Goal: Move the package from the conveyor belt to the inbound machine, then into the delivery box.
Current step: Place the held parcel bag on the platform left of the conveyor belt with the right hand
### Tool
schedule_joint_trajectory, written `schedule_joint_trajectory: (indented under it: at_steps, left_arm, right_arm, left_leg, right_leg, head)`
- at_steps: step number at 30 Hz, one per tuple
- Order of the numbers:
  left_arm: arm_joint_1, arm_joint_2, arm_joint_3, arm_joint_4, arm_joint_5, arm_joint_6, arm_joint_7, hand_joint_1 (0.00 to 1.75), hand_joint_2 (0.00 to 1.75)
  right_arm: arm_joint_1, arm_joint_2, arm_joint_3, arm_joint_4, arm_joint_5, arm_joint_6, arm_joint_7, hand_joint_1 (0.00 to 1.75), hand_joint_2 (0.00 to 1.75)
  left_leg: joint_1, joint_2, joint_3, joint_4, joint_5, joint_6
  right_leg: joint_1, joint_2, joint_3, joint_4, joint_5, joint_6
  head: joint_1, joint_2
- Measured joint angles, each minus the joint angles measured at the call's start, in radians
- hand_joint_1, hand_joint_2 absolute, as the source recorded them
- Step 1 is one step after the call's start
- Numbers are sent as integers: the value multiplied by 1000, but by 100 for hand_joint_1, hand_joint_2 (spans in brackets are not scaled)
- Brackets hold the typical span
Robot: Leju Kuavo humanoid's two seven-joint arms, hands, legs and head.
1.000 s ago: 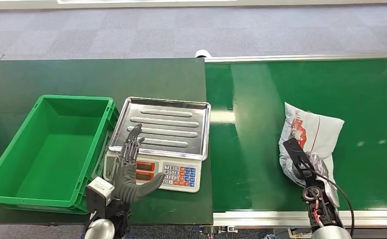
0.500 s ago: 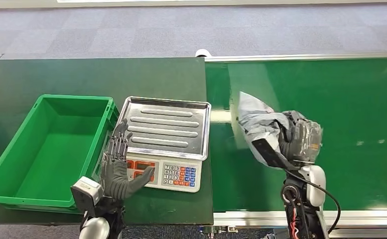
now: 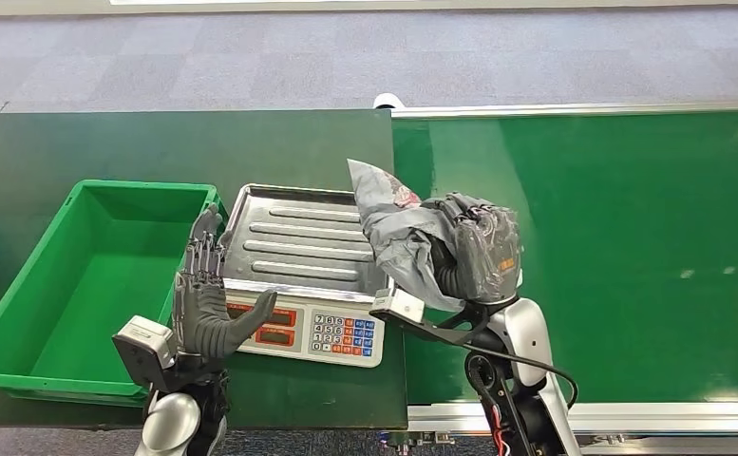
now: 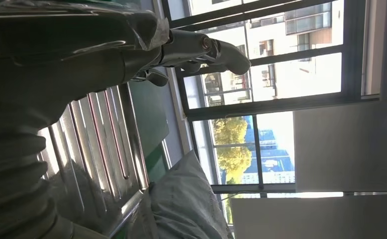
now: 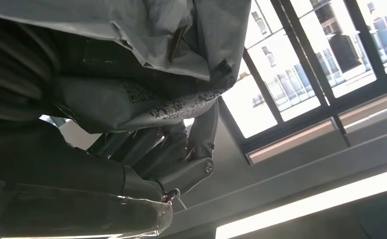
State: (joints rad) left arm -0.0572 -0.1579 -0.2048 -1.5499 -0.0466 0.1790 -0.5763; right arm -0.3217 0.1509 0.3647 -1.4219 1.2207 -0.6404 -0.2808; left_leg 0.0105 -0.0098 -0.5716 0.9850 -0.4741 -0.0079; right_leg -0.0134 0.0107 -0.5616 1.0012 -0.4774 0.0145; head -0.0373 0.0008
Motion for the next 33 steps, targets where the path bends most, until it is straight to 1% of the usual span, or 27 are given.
schedule_joint_trajectory:
  at_steps: [4, 10, 12, 14, 17, 18, 19, 20, 23, 24, 26, 30, 33]
  left_arm:
    - [0, 0, 12, 0, 0, 4, 0, 0, 175]
    - [0, 0, 20, 0, 0, 7, 1, 0, 175]
    - [0, 0, 21, 0, 0, 7, 1, 0, 175]
    - [1, 0, 24, -1, 0, 8, 1, 0, 175]
    - [2, 0, 28, -3, 0, 10, 1, 0, 175]
    - [2, 0, 30, -4, 0, 10, 1, 0, 175]
    - [3, 0, 31, -4, 0, 10, 1, 0, 175]
    - [3, -1, 32, -5, 0, 10, 2, 0, 175]
    - [3, -3, 34, -5, -3, 11, 7, 0, 175]
    - [2, -5, 35, -6, -4, 12, 10, 0, 175]
    - [0, -6, 36, -6, -7, 15, 16, 0, 175]
    - [-7, -8, 39, -6, -9, 18, 27, 0, 175]
    - [-8, -12, 44, -6, -12, 18, 30, 0, 175]
  right_arm:
    - [-19, 8, 33, 6, -4, 3, 0, 175, 175]
    - [-30, 11, 48, 14, -8, 5, 0, 175, 175]
    - [-34, 11, 54, 18, -16, 20, 1, 175, 175]
    - [-46, 11, 63, 29, -27, 79, 17, 175, 175]
    - [-92, 13, 77, 94, -54, 274, 85, 175, 175]
    - [-112, 17, 79, 132, -68, 331, 106, 175, 175]
    - [-131, 21, 80, 177, -83, 368, 117, 175, 175]
    - [-151, 28, 80, 224, -99, 389, 119, 135, 175]
    - [-202, 49, 80, 347, -138, 413, 93, 4, 175]
    - [-217, 57, 80, 381, -151, 431, 83, 0, 175]
    - [-242, 77, 80, 443, -205, 497, 47, 0, 175]
    - [-259, 112, 81, 525, -405, 673, -95, 0, 175]
    - [-255, 124, 88, 543, -526, 747, -162, 0, 175]
  left_leg:
    - [0, 0, 0, 0, 0, 0]
    - [0, 0, 0, 0, 0, 0]
    - [0, 0, 0, 0, 0, 0]
    - [0, 0, 0, 0, 0, 0]
    - [0, 1, 0, 0, 0, 0]
    - [0, 0, 1, 0, 0, 0]
    - [0, 0, 1, 0, 1, 0]
    - [0, 0, 1, 0, 1, 0]
    - [0, 0, 1, 0, 1, 0]
    - [0, 0, 1, 0, 1, 0]
    - [0, 0, 1, 0, 1, 0]
    - [0, 0, 1, 0, 1, 0]
    - [0, 0, 1, 0, 1, 0]
  right_leg:
    - [0, 0, 0, 0, 0, 0]
    - [0, 0, 0, 0, 0, 0]
    - [0, 0, 0, 0, 0, 0]
    - [0, 0, 0, 0, 0, 0]
    - [0, 0, 0, 0, 0, 0]
    - [0, 0, 0, 0, 0, 0]
    - [0, 0, 1, 0, 0, 0]
    - [0, 0, 1, 0, 0, 0]
    - [0, 0, 1, 0, 0, 0]
    - [0, 0, 1, 0, 0, 0]
    - [0, 0, 1, 0, 0, 0]
    - [0, 0, 0, 0, 0, 0]
    - [0, 0, 0, 0, 0, 0]
  head:
    - [0, 0]
    - [0, 0]
    - [0, 0]
    - [0, 0]
    - [0, 0]
    - [0, 0]
    - [0, 0]
    - [0, 0]
    - [0, 0]
    - [0, 0]
    - [0, 0]
    - [0, 0]
    - [0, 0]
